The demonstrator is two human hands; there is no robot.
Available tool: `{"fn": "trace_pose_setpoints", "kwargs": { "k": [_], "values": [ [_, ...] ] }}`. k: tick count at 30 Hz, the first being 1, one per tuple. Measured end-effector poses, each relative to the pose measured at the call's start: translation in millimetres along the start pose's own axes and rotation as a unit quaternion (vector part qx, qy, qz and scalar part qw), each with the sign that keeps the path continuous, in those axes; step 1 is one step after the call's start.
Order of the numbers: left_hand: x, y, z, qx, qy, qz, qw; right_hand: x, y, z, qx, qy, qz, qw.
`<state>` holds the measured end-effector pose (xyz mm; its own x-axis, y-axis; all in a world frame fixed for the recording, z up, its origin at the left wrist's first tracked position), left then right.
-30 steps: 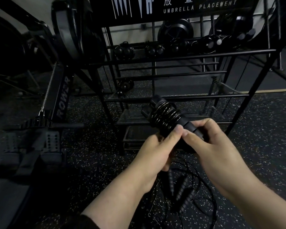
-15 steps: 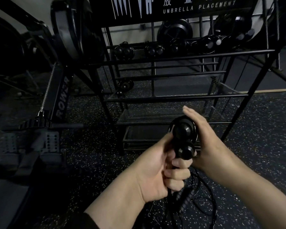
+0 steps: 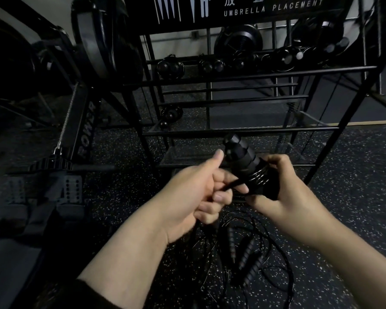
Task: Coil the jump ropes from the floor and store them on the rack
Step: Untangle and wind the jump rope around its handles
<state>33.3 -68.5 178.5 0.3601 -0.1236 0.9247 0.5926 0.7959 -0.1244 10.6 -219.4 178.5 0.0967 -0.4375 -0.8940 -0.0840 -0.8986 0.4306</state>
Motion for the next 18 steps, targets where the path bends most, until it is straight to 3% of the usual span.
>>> {"fn": "trace_pose_setpoints", "kwargs": {
  "k": [3,7,11,15,18],
  "values": [
    [18,8,7,0.024,-0.086,-0.120,0.989,-2,-3,1,-0.011,-0.025,-0.018,0.999],
    [34,15,10,0.092,-0.176,-0.247,0.948,-4,-2,0,-0.001,-0.063,-0.024,0.998],
    [30,14,7,0.092,-0.186,-0.251,0.945,-2,-2,2,-0.004,-0.089,-0.067,0.994],
    [15,14,-1,0.078,-0.159,-0.209,0.962,-4,-4,5,-0.009,-0.109,-0.229,0.967],
    [14,24,-4,0.139,-0.158,-0.252,0.944,-8,-5,7,-0.030,-0.131,-0.371,0.919]
  ]
}}
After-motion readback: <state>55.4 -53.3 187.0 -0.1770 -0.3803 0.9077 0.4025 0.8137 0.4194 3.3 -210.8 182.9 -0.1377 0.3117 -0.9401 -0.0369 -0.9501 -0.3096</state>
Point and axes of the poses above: each hand's wrist, its own z-axis away from the middle knuckle, its own y-axis out of the back of the hand, x = y × z, the point moved 8 cm from there along -z, towards the middle knuckle, and after that the axes turned 4 degrees about -z, right-handed, at the moved point
